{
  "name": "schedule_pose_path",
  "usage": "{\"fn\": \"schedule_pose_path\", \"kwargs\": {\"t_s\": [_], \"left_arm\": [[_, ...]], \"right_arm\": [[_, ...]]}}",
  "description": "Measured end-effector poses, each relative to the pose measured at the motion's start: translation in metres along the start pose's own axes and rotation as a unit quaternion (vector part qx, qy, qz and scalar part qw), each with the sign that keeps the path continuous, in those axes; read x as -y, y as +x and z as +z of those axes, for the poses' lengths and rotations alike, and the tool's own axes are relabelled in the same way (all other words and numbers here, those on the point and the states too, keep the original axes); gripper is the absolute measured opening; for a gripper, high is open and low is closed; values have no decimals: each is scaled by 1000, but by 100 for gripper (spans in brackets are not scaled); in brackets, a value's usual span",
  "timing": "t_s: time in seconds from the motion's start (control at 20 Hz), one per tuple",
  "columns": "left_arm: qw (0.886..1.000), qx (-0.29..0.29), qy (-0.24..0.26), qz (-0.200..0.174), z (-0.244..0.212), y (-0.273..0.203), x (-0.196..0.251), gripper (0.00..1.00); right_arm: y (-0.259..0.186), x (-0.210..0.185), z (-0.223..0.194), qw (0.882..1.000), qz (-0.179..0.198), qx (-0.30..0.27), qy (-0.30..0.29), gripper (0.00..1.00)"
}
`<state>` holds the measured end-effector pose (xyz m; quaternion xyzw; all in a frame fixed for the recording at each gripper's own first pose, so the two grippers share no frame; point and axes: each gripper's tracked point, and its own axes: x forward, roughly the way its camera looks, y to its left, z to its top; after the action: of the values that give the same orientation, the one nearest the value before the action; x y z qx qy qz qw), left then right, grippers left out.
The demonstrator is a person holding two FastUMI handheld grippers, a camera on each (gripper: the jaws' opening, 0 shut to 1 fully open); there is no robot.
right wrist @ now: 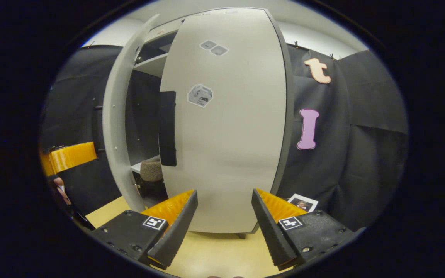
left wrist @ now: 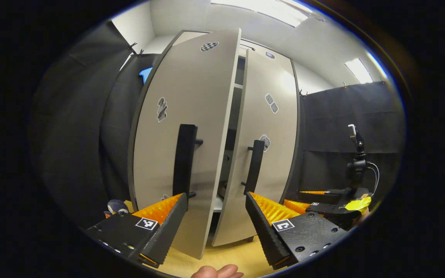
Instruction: Grab one shoe with the right hand and put it into the shoe cabinet, grab the other shoe with the left hand and put it into the shoe cabinet; then close the right door with the right hand and the left door with the left hand.
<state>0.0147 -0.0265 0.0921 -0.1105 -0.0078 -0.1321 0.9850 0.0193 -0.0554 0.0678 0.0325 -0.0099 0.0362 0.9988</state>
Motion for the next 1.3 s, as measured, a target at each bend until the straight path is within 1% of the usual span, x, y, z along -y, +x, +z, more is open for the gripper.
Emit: {"fn": "schedule_pose_path", "kwargs": {"t_s": [0.25,0.3,0.35,0.4,0.55,0.75,0.95,1.3], "left_arm": [[999,-30,13,-5,-20,11,1,92],[999,-30,12,-6,-20,14,0,92],[1000,-30,9,-5,-20,16,-1,92],[1000,-29,5,-5,-20,19,-3,92],[1000,-29,-2,-6,-21,27,-5,92],[1000,-24,4,0,-21,40,-11,92],[1000,-21,-2,-7,-22,50,-7,92],[1000,-16,12,-8,-24,65,-4,92]], "right_arm": [[1,3,-8,1000,3,-10,3,92],[1,3,-8,1000,3,-11,2,91],[1,3,-8,1000,3,-11,0,93],[0,3,-8,1000,3,-11,-1,92],[0,4,-10,1000,1,-12,-7,92],[0,6,-11,1000,-4,-13,-11,91],[-2,13,-14,1000,-14,-16,-8,92],[-1,17,-17,1000,-20,-21,-7,92]]}}
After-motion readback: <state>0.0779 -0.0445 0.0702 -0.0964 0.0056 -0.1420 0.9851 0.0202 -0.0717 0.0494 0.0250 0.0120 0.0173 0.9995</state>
